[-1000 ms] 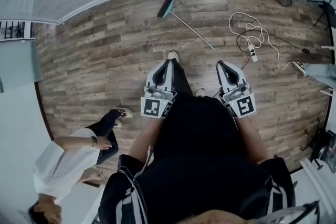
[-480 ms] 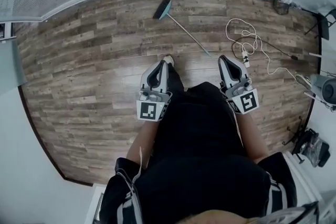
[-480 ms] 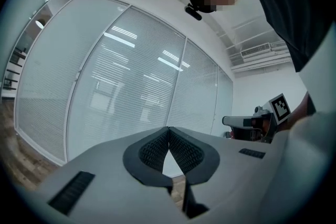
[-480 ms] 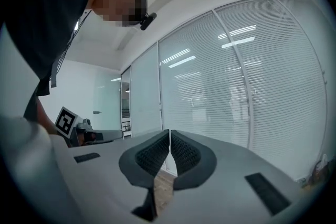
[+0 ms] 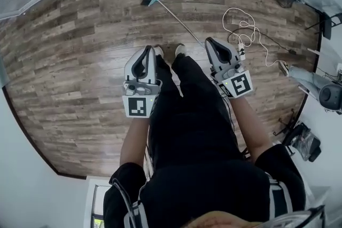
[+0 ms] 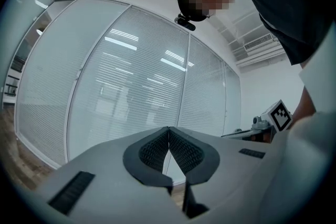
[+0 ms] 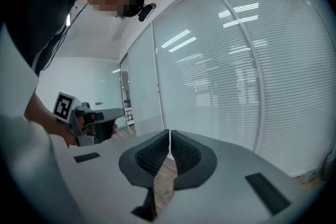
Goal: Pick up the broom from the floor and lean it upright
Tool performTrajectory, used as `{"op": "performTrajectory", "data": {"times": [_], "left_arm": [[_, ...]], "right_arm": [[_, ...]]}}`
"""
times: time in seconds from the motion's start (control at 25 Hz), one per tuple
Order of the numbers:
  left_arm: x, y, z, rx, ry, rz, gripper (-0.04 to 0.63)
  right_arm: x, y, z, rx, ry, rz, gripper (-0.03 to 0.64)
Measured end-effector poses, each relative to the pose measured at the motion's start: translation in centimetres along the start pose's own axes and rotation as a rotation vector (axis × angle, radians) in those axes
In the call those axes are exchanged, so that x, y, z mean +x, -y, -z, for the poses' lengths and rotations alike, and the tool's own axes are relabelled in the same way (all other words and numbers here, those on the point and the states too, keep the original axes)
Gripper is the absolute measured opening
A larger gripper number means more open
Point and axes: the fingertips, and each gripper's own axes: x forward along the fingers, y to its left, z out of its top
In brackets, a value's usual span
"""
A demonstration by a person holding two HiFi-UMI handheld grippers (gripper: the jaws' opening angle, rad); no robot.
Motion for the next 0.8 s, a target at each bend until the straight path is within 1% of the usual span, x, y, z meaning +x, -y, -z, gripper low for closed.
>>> {"op": "performTrajectory", "data": {"times": [0.08, 0.2, 0.32, 0.4, 0.48, 0.6, 0.72, 0.8], "left_arm": [[1.8, -1.0, 2.5, -0.004, -0.005, -0.019, 0.018], [4.1, -3.7, 5.9, -0.032, 0.012, -0.087, 0.018], [4.9, -5.1, 10.6, -0.049, -0.008, -0.111, 0.018], [5.5, -6.0, 14.0, -0.079, -0.005, -0.118, 0.018], [6.5, -6.7, 17.1, -0.098, 0.007, -0.11, 0.018], [8.5, -7.1, 22.2, -0.043, -0.018, -0.063, 0.018], [10.5, -8.8, 26.7, -0.04, -0.028, -0.061, 0.018], [12.0, -10.0, 28.8, -0.024, -0.024, -0.058, 0.018]], "right_arm": [[2.4, 2.4, 3.9, -0.015, -0.04, 0.001, 0.02], [5.8, 6.9, 10.9, -0.016, -0.117, 0.031, 0.02], [7.3, 10.1, 19.4, 0.002, -0.219, 0.035, 0.031], [8.5, 12.0, 26.1, 0.017, -0.308, 0.027, 0.127], [10.2, 13.6, 32.5, 0.014, -0.39, 0.017, 0.132], [12.5, 15.3, 40.6, -0.011, -0.478, 0.001, 0.132], [13.9, 16.0, 49.0, -0.024, -0.581, -0.03, 0.132], [14.7, 16.2, 54.7, -0.021, -0.667, -0.059, 0.133]]}}
